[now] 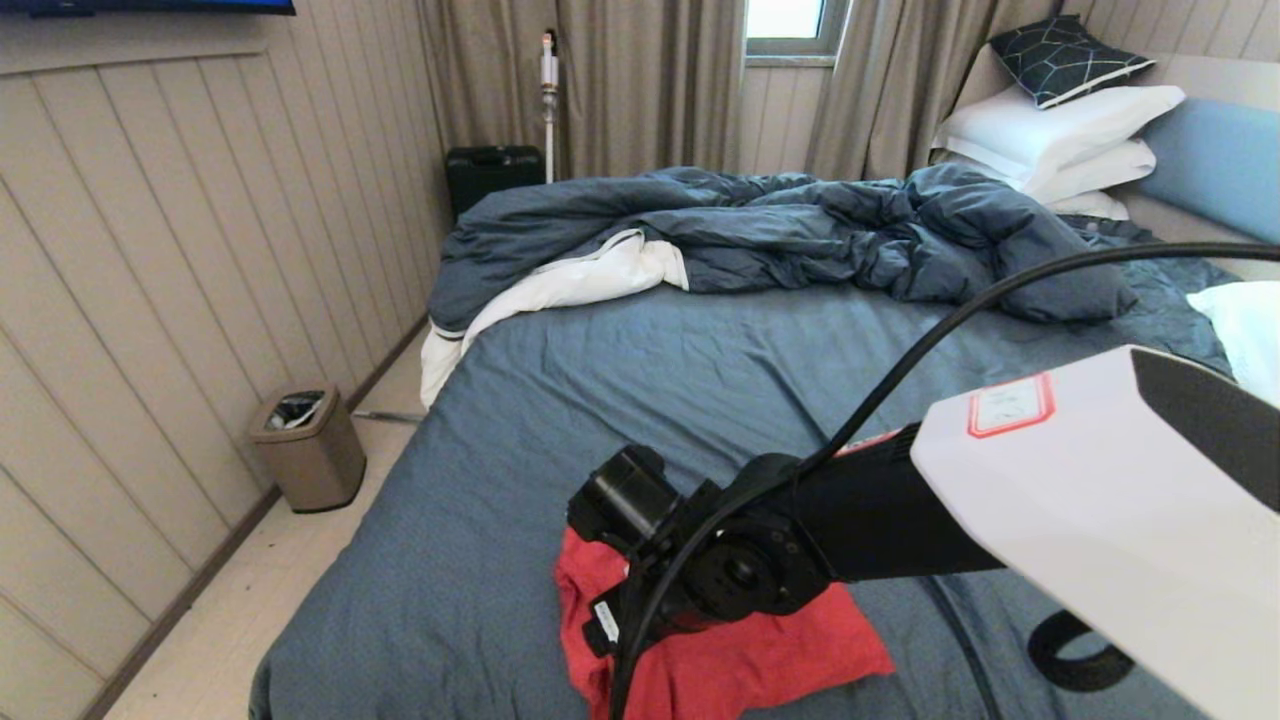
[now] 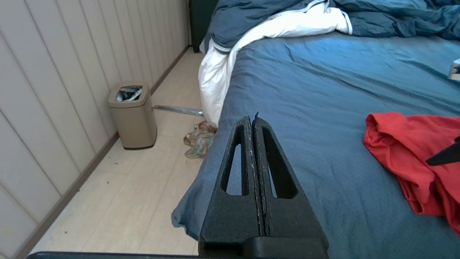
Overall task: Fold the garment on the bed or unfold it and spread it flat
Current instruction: Unford the red T-shirt
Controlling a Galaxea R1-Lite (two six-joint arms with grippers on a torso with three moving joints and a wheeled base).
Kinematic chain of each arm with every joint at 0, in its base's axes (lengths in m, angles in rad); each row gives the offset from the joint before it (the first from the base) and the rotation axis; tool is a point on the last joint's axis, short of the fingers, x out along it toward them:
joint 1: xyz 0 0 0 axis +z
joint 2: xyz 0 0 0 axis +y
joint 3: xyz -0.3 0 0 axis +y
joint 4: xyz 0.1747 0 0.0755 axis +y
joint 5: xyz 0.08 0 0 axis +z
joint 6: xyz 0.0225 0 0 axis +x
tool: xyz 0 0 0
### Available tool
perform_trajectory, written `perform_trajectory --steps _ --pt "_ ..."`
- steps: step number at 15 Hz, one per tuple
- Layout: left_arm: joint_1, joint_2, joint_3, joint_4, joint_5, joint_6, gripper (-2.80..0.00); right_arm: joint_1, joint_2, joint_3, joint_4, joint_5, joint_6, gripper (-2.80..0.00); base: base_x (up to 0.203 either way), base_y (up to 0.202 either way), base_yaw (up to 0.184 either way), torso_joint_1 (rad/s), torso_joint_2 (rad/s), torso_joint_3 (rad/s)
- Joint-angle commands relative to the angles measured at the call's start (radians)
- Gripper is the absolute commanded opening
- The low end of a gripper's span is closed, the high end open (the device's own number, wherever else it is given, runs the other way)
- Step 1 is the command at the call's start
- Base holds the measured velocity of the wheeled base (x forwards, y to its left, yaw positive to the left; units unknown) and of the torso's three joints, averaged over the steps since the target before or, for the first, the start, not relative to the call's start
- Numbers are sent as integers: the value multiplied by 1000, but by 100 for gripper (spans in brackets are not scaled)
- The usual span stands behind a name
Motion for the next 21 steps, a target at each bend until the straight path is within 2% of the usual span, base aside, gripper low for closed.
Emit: perform_trajectory --steps 1,8,9,17,21 --pt "1 1 0 -1 1 0 -280 4 24 -15 2 -11 2 0 0 0 0 0 0 0" --pt "1 1 0 -1 0 0 -280 8 49 -38 3 -17 6 0 0 0 0 0 0 0" --pt "-1 1 0 -1 0 0 -280 8 49 -39 3 -21 6 -280 0 0 0 0 0 0" --pt "0 1 0 -1 0 0 -280 9 68 -42 5 -33 6 -280 0 0 0 0 0 0" --pt "1 1 0 -1 0 0 -280 -4 -6 -9 6 -35 8 -280 0 0 0 0 0 0"
